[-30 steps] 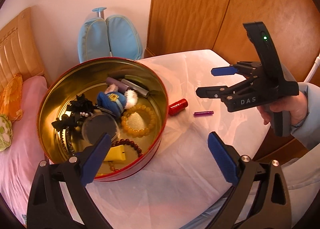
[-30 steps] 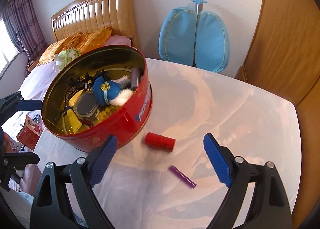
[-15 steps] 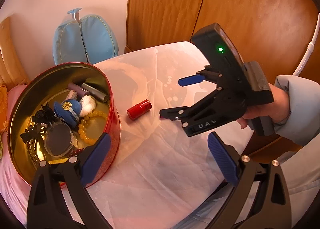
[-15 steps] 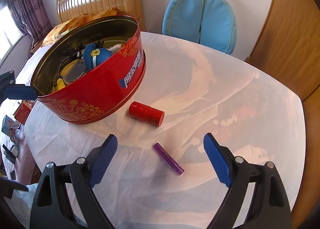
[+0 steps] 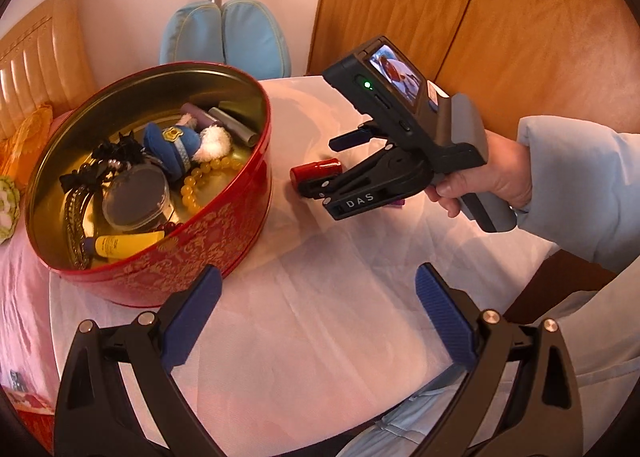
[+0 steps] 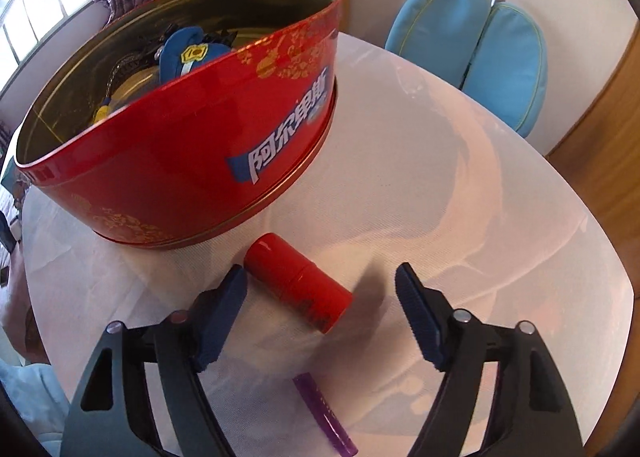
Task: Organize jewelry
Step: 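Move the right gripper to the red cylinder and close on it, then carry the red cylinder into the red tin and open the right gripper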
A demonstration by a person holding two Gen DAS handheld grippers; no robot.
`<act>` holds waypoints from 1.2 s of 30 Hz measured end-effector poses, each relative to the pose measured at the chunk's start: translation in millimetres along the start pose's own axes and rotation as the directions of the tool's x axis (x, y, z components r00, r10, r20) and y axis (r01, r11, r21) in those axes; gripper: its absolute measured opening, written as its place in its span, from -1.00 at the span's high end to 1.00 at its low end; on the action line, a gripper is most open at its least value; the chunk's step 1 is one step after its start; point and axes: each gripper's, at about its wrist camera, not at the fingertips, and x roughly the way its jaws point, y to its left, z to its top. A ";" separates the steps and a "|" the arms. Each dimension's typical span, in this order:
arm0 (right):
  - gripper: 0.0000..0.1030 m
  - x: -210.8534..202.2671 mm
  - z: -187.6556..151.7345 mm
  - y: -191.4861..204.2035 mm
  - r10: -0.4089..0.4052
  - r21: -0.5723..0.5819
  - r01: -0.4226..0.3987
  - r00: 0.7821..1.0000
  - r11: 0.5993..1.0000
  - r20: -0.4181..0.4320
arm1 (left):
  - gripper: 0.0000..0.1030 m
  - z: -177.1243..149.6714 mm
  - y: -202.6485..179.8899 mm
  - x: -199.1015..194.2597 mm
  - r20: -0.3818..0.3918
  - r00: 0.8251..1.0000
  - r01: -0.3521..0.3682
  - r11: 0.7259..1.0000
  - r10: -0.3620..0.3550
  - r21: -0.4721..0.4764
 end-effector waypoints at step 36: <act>0.48 -34.1 173.0 90.5 0.017 0.066 -0.024 0.995 0.998 0.101 | -0.84 72.7 241.4 -57.6 0.111 0.968 -0.209 0.967 0.226 -0.149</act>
